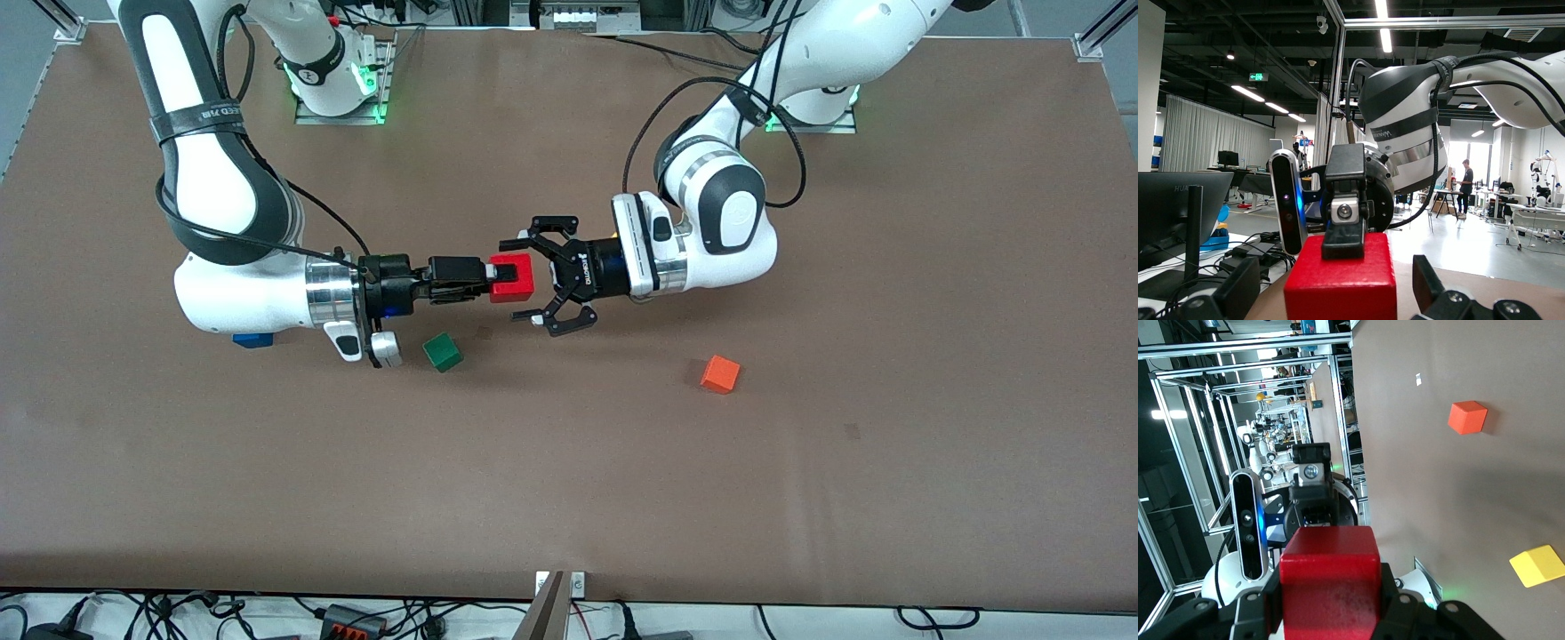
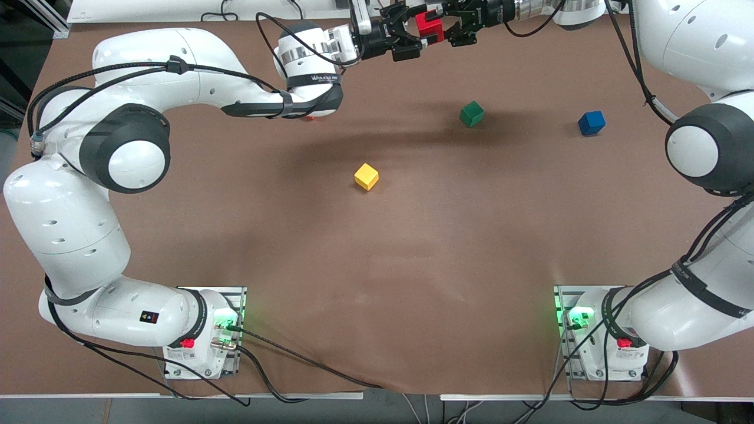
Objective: Pass red block to right arm, stack on blue
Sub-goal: 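Open the left gripper and withdraw it while the right gripper pulls back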
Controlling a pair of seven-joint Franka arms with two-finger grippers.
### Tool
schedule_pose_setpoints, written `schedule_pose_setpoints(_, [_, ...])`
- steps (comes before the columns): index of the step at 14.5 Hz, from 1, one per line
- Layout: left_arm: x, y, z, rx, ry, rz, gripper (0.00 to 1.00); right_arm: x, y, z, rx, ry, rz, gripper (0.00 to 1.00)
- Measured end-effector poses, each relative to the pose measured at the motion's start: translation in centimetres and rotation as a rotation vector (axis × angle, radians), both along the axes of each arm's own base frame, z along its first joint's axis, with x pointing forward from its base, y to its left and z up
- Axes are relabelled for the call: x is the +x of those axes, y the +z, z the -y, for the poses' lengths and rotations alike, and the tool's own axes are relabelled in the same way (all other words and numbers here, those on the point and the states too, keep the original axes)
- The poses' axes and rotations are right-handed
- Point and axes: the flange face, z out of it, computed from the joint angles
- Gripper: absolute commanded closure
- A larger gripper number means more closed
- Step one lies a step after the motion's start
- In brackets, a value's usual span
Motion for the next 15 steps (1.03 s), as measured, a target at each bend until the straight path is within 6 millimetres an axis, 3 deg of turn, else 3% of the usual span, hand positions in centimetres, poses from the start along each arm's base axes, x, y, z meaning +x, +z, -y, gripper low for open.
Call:
schedule_pose_setpoints(3, [0.8,0.0,-1.2,0.03,-0.007,0.028,0.0,0.3,-0.4,1.1,-0.043,0.012,0.032,1.0])
schedule_pose_setpoints(8, [3.4,1.0,-5.7,0.152,-0.14,0.027,0.0,1.1,-1.7,5.1,-0.2,0.051,0.077,1.0])
schedule_pose_setpoints(12, [4.9,1.3,-10.1,0.379,-0.331,-0.048,0.0,2.1,-3.6,12.3,-0.398,0.1,0.091,1.0])
schedule_pose_setpoints(15, [5.7,2.9,-13.5,0.48,-0.465,-0.124,0.0,2.0,-5.2,16.8,-0.577,0.175,0.095,1.0])
